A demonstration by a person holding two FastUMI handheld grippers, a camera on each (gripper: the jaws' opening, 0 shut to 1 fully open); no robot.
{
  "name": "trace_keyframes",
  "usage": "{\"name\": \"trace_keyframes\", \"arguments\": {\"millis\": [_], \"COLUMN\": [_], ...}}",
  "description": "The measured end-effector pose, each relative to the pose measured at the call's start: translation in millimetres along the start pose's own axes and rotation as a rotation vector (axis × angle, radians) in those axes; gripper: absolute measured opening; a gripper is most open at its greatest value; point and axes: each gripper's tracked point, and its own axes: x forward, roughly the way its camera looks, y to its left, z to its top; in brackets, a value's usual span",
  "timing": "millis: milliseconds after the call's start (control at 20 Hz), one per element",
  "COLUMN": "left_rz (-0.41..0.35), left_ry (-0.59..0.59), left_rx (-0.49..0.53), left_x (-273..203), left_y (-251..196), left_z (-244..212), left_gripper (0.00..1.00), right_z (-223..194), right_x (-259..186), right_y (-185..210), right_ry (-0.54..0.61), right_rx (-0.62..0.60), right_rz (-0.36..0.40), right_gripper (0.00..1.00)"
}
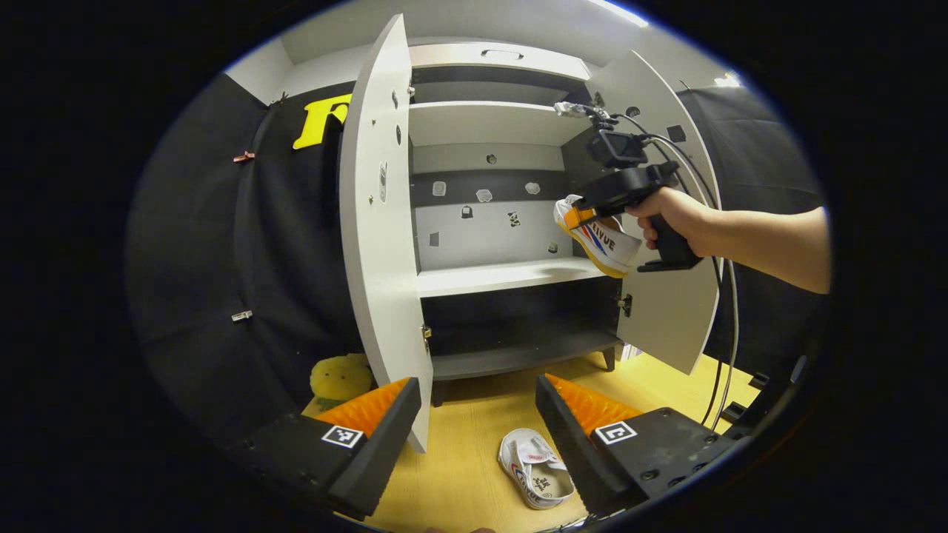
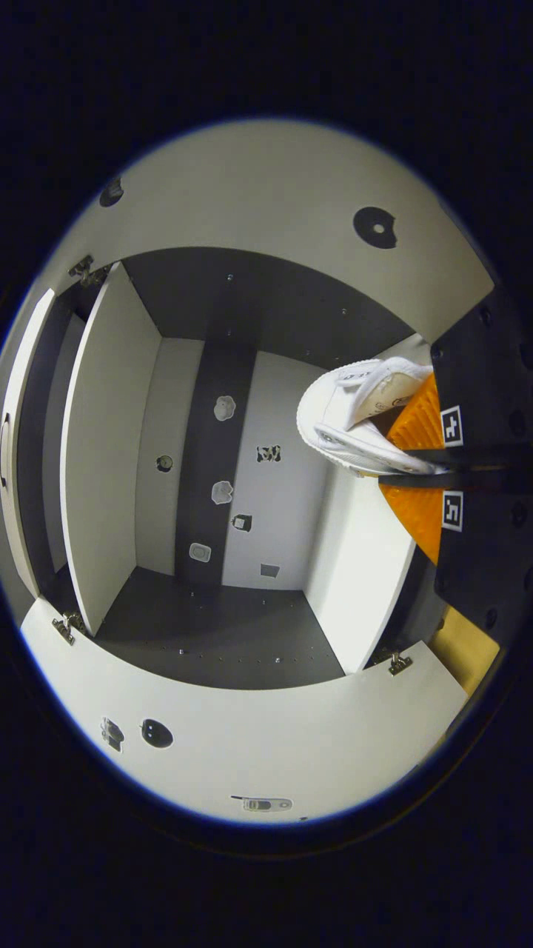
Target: Grab one shoe with the right hand and put it into the shoe cabinet, grab the other shoe with the left hand and put it into the shoe cabinet; then close the right door with the right hand and the left door with the left hand.
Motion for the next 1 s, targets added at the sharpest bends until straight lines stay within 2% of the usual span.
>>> {"name": "trace_keyframes", "arguments": {"millis": [150,400,700,850,1000], "left_rz": [-0.001,0.028,0.029,0.046,0.084], "left_ry": [0.031,0.008,-0.027,-0.013,-0.005], "left_rx": [-0.022,-0.071,-0.156,-0.238,-0.263], "left_x": [0.2,4.1,7.9,8.5,5.7], "left_y": [5.6,18.7,18.5,18.1,22.8], "left_z": [2.8,29.7,58.7,56.2,53.5], "left_gripper": [0.97,0.97,0.97,0.96,0.95], "right_z": [3.1,-5.3,-26.2,-34.8,-53.0], "right_x": [41.8,107.1,165.2,180.7,193.0], "right_y": [-10.8,-17.4,-15.4,-6.2,3.5], "right_ry": [0.026,0.086,0.235,0.293,0.358], "right_rx": [-0.064,-0.188,-0.128,-0.119,-0.086], "right_rz": [-0.015,-0.014,-0.008,0.013,0.029], "right_gripper": [0.07,0.07,0.07,0.07,0.07]}}
